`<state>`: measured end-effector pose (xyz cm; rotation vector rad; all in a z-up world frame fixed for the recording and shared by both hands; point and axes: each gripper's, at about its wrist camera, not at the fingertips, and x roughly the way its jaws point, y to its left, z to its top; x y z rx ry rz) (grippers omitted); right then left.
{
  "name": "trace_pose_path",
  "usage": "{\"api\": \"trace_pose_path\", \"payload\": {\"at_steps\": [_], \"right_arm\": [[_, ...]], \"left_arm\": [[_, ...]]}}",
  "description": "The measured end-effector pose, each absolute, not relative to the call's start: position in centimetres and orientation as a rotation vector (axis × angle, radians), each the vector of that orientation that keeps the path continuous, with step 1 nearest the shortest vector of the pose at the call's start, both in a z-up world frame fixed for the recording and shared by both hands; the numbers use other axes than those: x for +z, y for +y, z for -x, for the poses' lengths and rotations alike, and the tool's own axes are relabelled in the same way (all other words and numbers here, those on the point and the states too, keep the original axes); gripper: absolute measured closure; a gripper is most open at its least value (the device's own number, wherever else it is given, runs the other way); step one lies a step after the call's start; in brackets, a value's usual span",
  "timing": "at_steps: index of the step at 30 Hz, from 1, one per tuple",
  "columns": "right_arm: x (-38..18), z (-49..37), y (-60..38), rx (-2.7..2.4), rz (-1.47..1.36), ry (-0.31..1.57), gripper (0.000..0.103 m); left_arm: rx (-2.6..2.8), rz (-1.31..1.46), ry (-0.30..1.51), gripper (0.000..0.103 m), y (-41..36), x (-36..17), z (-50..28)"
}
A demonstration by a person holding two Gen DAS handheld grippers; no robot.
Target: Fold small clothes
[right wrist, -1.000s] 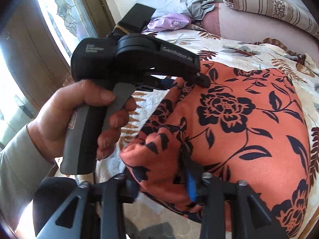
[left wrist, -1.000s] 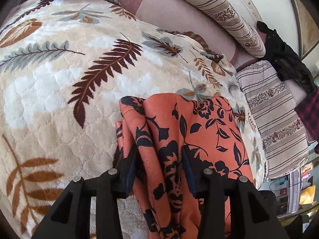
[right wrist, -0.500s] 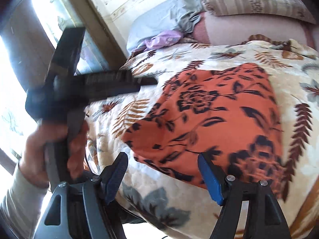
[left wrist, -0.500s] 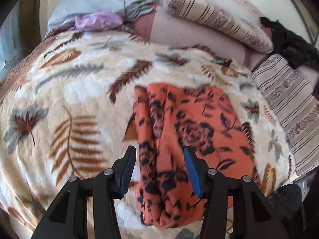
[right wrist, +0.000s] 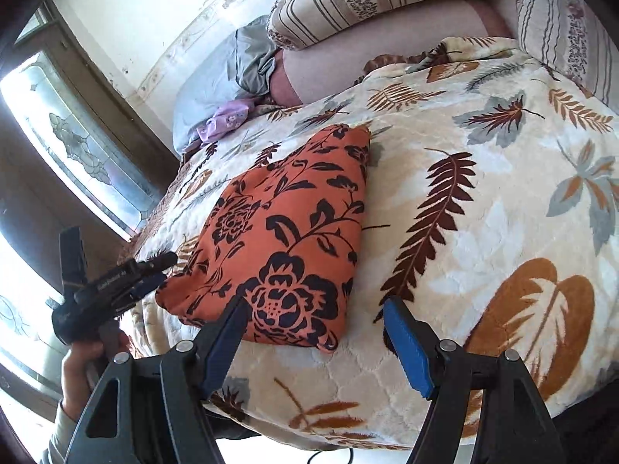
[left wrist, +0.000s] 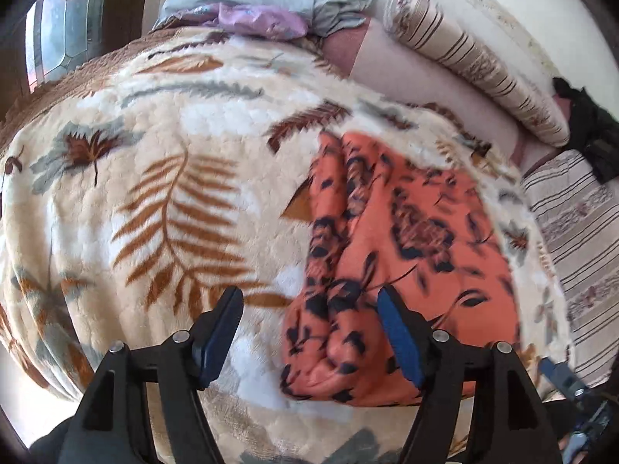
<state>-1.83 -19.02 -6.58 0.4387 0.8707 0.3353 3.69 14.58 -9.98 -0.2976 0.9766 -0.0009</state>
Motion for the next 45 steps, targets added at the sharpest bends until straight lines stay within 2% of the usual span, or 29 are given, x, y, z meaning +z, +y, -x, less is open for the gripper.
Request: {"api": "trace_pose_path", "payload": {"at_steps": [1, 6, 22, 31, 37, 39, 43, 45], "right_arm": [[-6.9, 1.8, -19.1, 0.323, -0.431, 0.882, 0.028], [-9.6, 2.1, -19.3, 0.272, -0.424, 0.964, 0.028], [-8.8, -2.0, -18.5, 0.269, -0.486, 0.986, 0.028], [-10.4, -4.4, -18.7, 0.283, -0.61, 1.055, 0.028], [-10.6, -5.9, -18.6, 0.295, -0.639, 1.069, 0.028], [-10.8, -6.5, -18.5, 0.299, -0.648, 1.075, 0.027], [-11.4, -7.9, -18.0, 0.313, -0.692, 1.089, 0.025], [-12.0, -8.5, -17.6, 0.32, -0.704, 1.109, 0.026]], "left_arm": [[0.0, 0.314, 0.986, 0.024, 14.9, -11.4, -3.5], [0.011, 0.309, 0.961, 0.02, 15.0, -10.7, -3.5], [-0.001, 0.341, 0.98, 0.02, 15.3, -10.9, -3.6], [0.003, 0.341, 0.975, 0.02, 15.4, -10.7, -3.5], [0.0, 0.279, 0.671, 0.02, 14.9, -5.5, -0.2], [-0.038, 0.239, 0.731, 0.02, 13.8, -6.4, -0.9], [-0.034, 0.129, 0.993, 0.019, 11.7, -11.1, -3.4], [-0.036, 0.191, 0.986, 0.018, 12.5, -11.0, -3.4]]}}
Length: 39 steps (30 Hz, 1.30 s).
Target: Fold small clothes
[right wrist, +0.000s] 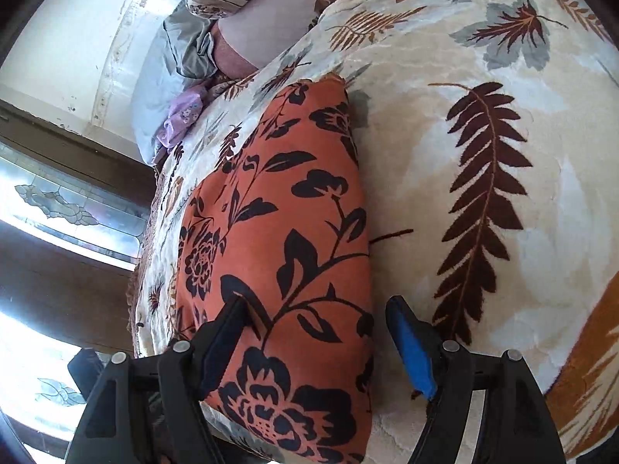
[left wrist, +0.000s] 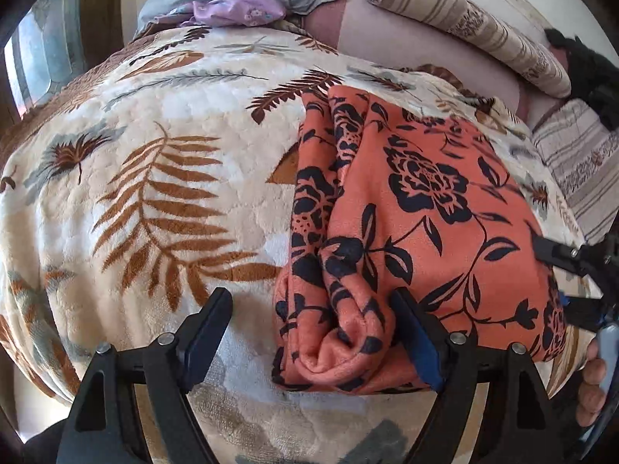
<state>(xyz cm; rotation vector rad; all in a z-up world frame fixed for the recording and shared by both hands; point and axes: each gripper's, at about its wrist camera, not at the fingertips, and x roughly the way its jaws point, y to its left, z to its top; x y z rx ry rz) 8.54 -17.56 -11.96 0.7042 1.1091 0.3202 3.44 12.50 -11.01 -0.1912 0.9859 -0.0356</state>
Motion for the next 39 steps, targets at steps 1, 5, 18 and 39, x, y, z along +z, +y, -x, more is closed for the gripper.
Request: {"api": "trace_pose_path", "payload": {"at_steps": [1, 5, 18, 39], "right_arm": [[-12.1, -8.7, -17.3, 0.323, -0.706, 1.112, 0.025], [-12.2, -9.0, -16.6, 0.339, -0.682, 1.107, 0.024], [-11.6, -8.8, -14.5, 0.327, -0.443, 1.09, 0.031], [-12.4, -8.8, -16.4, 0.393, -0.592, 1.084, 0.027]], "left_arm": [[-0.04, 0.202, 0.99, 0.018, 12.7, -11.1, -3.5], [-0.04, 0.204, 0.992, 0.017, 12.7, -11.3, -3.4], [-0.046, 0.275, 0.789, 0.015, 13.3, -7.7, -2.3], [-0.052, 0.286, 0.825, 0.012, 12.4, -8.6, -2.8]]}}
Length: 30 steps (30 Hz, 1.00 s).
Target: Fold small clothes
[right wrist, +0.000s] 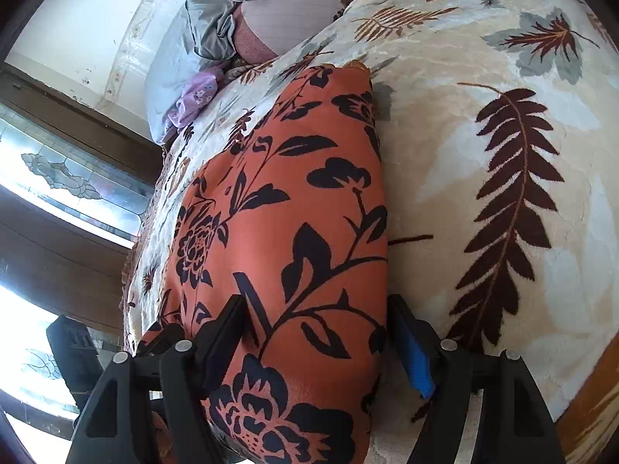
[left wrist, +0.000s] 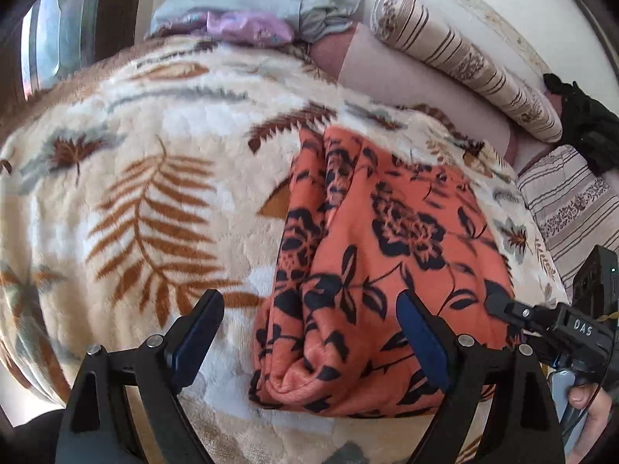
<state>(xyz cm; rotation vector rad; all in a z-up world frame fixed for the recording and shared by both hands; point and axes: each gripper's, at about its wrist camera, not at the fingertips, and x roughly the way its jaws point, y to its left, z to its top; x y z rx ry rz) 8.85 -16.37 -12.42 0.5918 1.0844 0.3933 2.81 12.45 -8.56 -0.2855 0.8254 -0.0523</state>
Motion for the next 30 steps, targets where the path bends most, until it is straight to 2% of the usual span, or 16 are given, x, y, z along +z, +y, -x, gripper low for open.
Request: {"api": "trace_pose_path", "payload": {"at_steps": [2, 7, 12, 14, 16, 18, 20, 24, 30], "right_arm": [[-12.4, -8.9, -16.1, 0.395, -0.561, 1.091, 0.028], [-11.4, -8.4, -14.3, 0.355, -0.346, 1.085, 0.04], [-11.0, -8.1, -13.1, 0.319, -0.228, 1.068, 0.042], [-11.2, -8.1, -13.5, 0.333, -0.263, 1.057, 0.042], [-12.1, -8.2, -15.0, 0.371, -0.392, 1.064, 0.033], [-12.5, -8.2, -16.3, 0.395, -0.523, 1.07, 0.031], [-12.5, -8.2, -17.1, 0.391, -0.592, 1.092, 0.031], [-12.0, -7.9, -17.6, 0.389, -0.669, 1.129, 0.028], [-10.9, -6.3, -18.0, 0.423, -0.7, 1.119, 0.027]], "left_arm": [[-0.063, 0.243, 0.748, 0.012, 12.0, -7.3, -2.4], [-0.063, 0.148, 0.973, 0.011, 10.3, -11.1, -4.5], [-0.057, 0.217, 0.956, 0.011, 11.4, -10.7, -4.3], [-0.058, 0.225, 0.913, 0.011, 11.4, -9.9, -3.8], [-0.07, 0.24, 0.796, 0.011, 11.4, -8.0, -2.7], [-0.093, 0.242, 0.715, 0.011, 11.5, -6.7, -1.9], [-0.114, 0.228, 0.753, 0.011, 11.1, -7.2, -2.4], [-0.102, 0.14, 1.003, 0.009, 9.5, -11.6, -4.5], [-0.111, 0.216, 0.997, 0.009, 10.6, -11.5, -4.6]]}}
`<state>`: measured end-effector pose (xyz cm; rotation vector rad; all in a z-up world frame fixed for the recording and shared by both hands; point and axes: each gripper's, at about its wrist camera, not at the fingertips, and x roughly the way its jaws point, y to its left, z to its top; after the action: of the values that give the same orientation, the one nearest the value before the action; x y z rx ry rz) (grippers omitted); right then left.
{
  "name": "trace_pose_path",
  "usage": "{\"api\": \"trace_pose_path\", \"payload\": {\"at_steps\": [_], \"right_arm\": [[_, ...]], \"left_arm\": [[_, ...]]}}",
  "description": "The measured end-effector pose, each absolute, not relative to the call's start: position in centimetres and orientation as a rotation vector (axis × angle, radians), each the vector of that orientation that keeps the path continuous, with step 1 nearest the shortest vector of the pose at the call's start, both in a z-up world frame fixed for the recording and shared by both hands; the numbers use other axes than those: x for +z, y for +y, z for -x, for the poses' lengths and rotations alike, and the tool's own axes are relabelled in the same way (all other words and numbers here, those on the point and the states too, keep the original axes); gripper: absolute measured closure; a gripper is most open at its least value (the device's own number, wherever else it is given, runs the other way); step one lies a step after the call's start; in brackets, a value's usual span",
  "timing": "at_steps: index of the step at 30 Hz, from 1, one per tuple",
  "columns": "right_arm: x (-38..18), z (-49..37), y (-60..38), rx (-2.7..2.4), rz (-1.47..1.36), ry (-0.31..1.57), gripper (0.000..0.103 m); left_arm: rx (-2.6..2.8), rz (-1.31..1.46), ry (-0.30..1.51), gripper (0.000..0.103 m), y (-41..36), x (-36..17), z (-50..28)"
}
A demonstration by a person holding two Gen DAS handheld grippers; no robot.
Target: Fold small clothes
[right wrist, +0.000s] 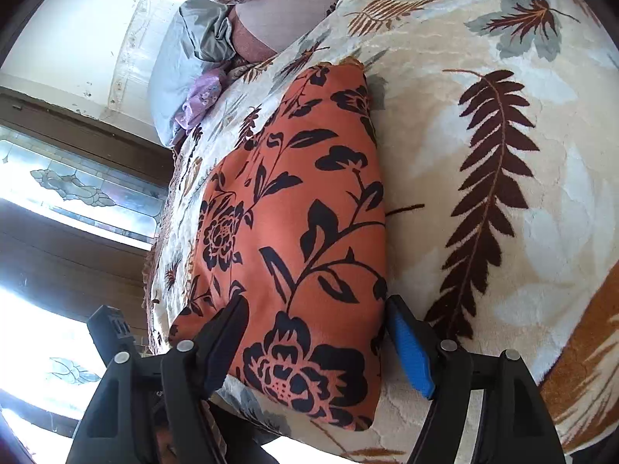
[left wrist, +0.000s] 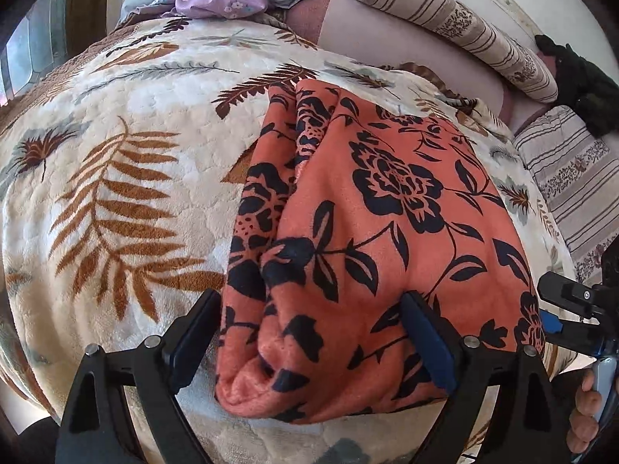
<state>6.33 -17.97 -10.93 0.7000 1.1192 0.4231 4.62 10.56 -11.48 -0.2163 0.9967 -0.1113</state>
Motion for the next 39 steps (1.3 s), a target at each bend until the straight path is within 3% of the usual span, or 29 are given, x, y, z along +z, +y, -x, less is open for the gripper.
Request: {"api": "trace_pose_path", "payload": {"at_steps": [2, 3, 4, 5, 10, 16, 17, 20, 26, 39], "right_arm": [[-11.1, -6.2, -17.7, 0.442, -0.68, 1.129, 0.027], [-11.2, -6.1, -17.4, 0.445, -0.634, 1.139, 0.033], [-11.4, -6.0, -17.1, 0.426, -0.567, 1.158, 0.051], [-11.8, -6.0, -16.8, 0.417, -0.527, 1.176, 0.055], [-12.1, -6.1, -16.4, 0.405, -0.487, 1.183, 0.06], [-12.4, -6.1, -16.4, 0.406, -0.492, 1.178, 0.059], [-12.7, -6.1, -16.8, 0.413, -0.524, 1.177, 0.058], [-13.2, -6.3, -17.4, 0.434, -0.623, 1.18, 0.049], [-12.4, -6.6, -17.1, 0.422, -0.614, 1.201, 0.037], [-11.6, -6.9, -17.5, 0.397, -0.581, 1.207, 0.036]], "left_arm": [[-0.108, 0.209, 0.995, 0.009, 10.3, -11.5, -4.5], [-0.109, 0.212, 0.996, 0.009, 10.3, -11.6, -4.5], [-0.11, 0.214, 0.997, 0.009, 10.3, -11.6, -4.4], [-0.11, 0.212, 0.997, 0.009, 10.2, -11.7, -4.4], [-0.106, 0.22, 0.988, 0.01, 10.6, -11.4, -4.3], [-0.106, 0.258, 0.713, 0.01, 11.7, -6.9, -1.8], [-0.113, 0.231, 0.737, 0.01, 11.2, -7.4, -2.0], [-0.099, 0.099, 1.034, 0.008, 9.3, -12.3, -4.5], [-0.109, 0.201, 1.01, 0.008, 10.7, -11.8, -4.7], [-0.11, 0.186, 1.007, 0.008, 10.2, -11.8, -4.2]]}}
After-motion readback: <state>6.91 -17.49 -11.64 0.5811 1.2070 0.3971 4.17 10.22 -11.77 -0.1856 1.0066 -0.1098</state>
